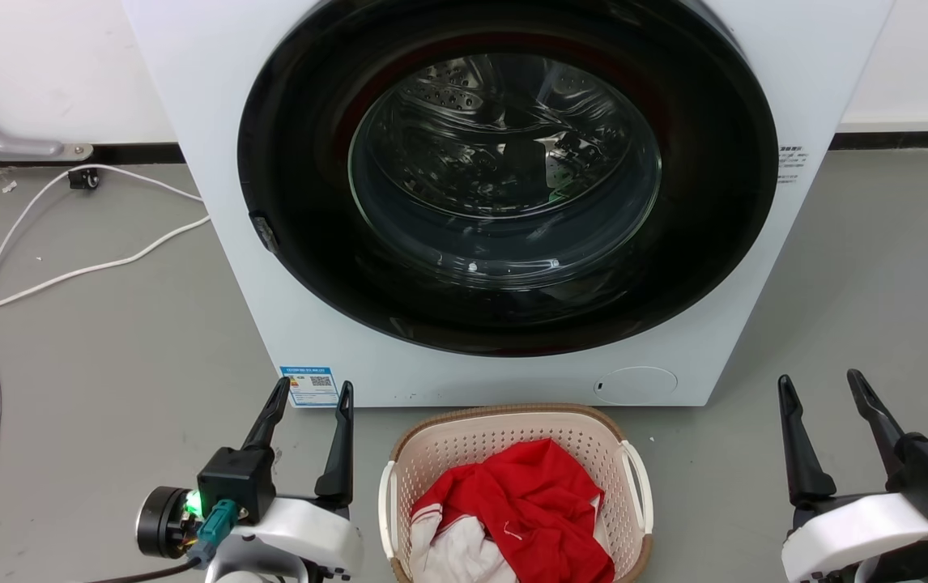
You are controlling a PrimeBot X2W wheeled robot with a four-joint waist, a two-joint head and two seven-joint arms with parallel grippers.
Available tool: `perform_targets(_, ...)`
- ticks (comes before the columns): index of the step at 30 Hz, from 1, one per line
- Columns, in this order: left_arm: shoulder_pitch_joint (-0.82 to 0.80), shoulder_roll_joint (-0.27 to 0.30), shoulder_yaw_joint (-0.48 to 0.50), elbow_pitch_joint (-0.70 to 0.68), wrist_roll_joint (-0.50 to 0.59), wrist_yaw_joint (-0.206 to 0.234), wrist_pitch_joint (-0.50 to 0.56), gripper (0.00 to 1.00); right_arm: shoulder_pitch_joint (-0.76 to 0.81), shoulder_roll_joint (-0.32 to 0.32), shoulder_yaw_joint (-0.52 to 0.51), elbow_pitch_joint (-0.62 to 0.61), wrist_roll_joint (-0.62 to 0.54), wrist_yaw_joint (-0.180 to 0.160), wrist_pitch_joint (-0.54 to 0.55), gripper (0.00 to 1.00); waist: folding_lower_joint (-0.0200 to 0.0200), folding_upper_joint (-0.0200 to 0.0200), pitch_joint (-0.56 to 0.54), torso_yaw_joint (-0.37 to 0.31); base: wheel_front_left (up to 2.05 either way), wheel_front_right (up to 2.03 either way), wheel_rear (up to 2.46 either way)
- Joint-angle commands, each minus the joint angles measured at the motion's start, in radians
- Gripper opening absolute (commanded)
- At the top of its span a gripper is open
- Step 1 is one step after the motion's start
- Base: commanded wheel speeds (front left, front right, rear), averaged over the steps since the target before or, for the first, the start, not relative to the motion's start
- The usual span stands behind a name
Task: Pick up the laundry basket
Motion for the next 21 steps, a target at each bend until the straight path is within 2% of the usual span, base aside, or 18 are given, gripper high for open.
perform_targets(1, 0.005, -0.001, 0.000, -0.003, 0.023, -0.001, -0.011, 1.00, 0.012, 0.001, 0.001, -0.002, -0.020, 0.000, -0.009, 1.00, 0.0000, -0.0001, 0.000, 0.000, 0.00, 0.00, 0.00)
perform_targets(14, 0.009, -0.007, 0.001, 0.011, 0.090, -0.008, -0.033, 1.00, 0.017, 0.002, -0.011, 0.013, -0.035, 0.000, -0.047, 1.00, 0.0000, -0.0001, 0.000, -0.003, 0.00, 0.00, 0.00)
perform_targets(21, 0.009, -0.011, 0.009, 0.022, 0.078, -0.014, -0.032, 1.00, 0.008, 0.002, -0.010, 0.033, -0.017, 0.000, -0.058, 1.00, 0.0000, -0.0001, -0.001, -0.003, 0.00, 0.00, 0.00)
